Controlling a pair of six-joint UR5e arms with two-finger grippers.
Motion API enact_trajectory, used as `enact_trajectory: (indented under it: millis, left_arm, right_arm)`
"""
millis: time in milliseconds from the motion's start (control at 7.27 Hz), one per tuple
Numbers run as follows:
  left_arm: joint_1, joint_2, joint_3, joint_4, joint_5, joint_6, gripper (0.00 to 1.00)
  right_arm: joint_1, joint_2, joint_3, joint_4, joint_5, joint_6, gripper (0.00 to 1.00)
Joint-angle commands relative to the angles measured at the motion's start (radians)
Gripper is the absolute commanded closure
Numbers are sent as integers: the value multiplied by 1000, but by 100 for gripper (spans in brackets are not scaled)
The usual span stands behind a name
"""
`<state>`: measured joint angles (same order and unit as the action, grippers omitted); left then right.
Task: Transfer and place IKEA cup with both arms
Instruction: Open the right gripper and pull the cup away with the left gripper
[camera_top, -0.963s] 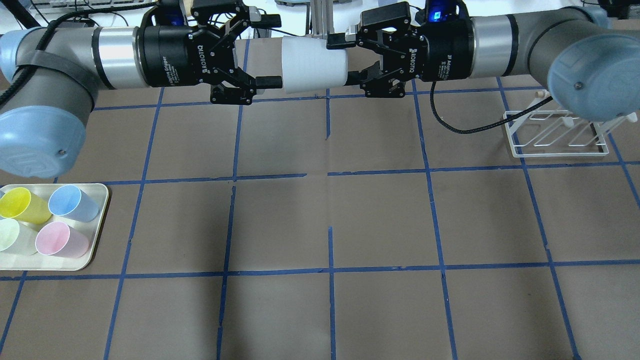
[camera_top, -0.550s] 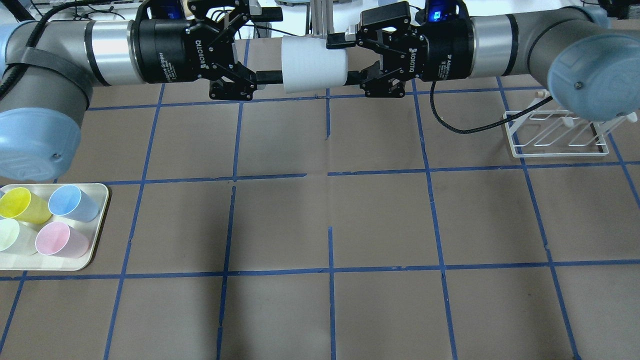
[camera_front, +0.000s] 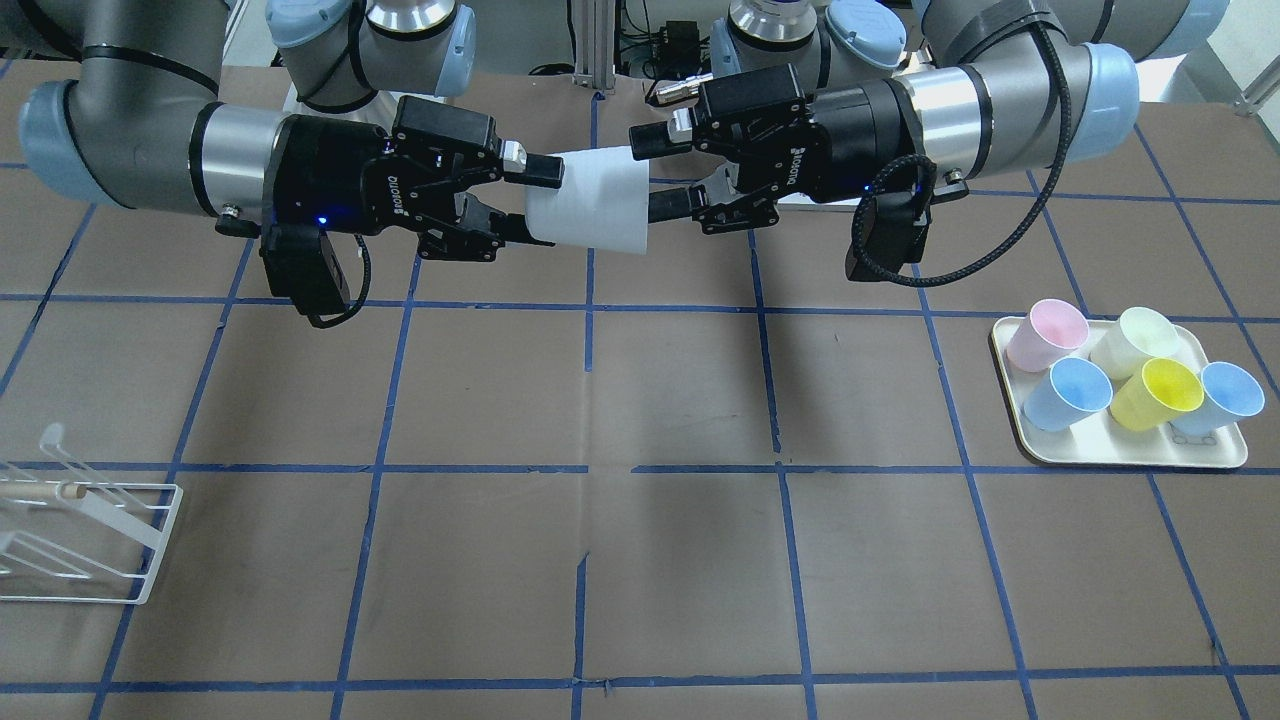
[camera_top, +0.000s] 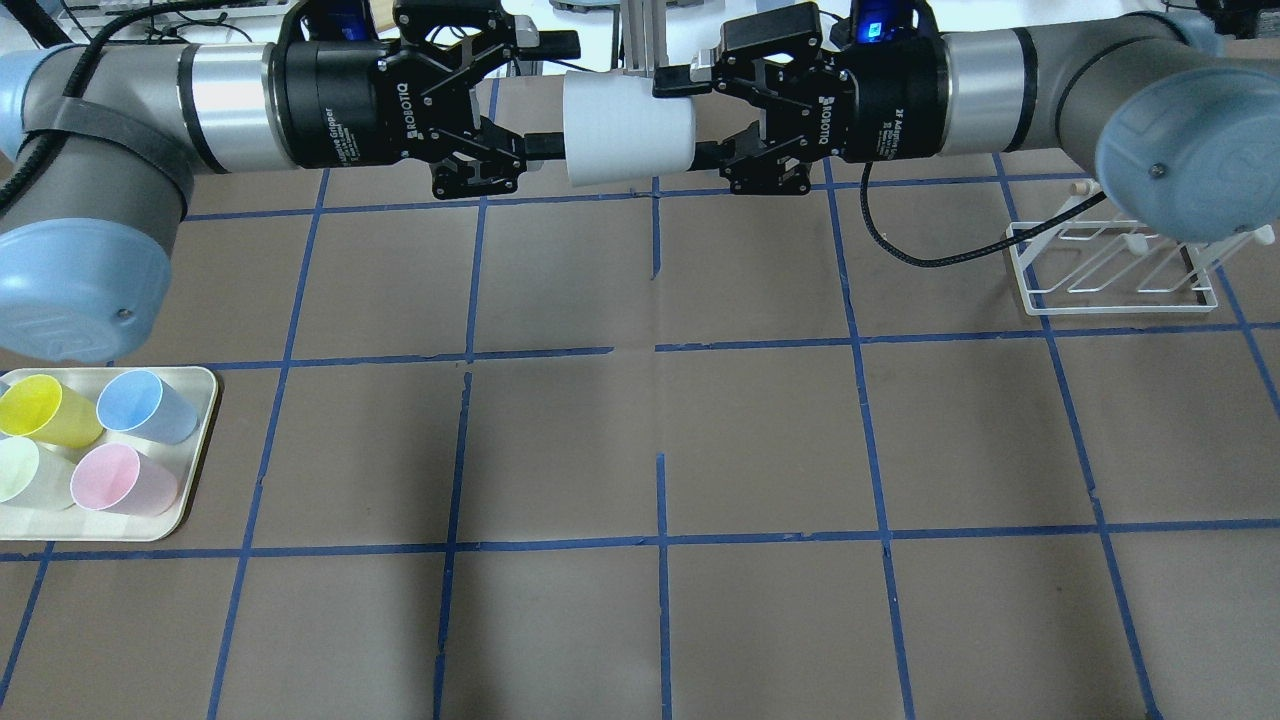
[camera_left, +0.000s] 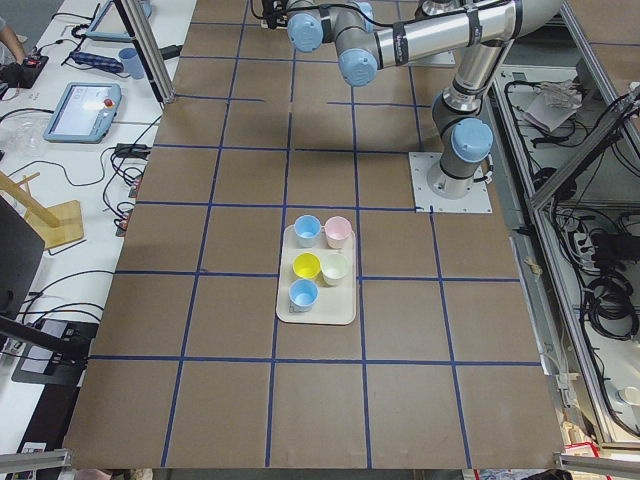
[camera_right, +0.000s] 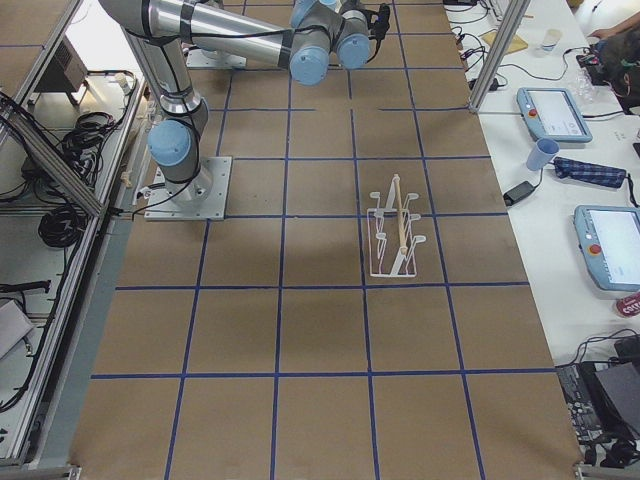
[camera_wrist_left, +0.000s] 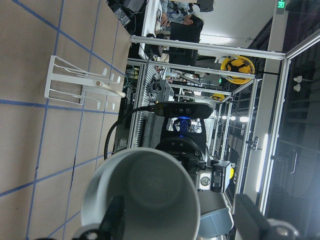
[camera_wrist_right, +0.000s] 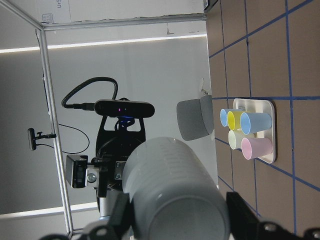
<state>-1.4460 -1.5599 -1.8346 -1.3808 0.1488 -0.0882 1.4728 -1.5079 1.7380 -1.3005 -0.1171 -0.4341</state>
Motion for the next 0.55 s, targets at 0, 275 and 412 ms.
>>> enact_trajectory:
  millis: [0,275,412]
  left_arm:
    - [-29,6,3,2,2,2,66]
    - [-65,-8,0,76,2,-24,65]
    - [-65,-8,0,81,2,-28,65]
  right_arm:
    - [0,0,0,0,1,0,84]
    - [0,0,0,0,1,1,61]
    - [0,3,0,-2,-1,41,6]
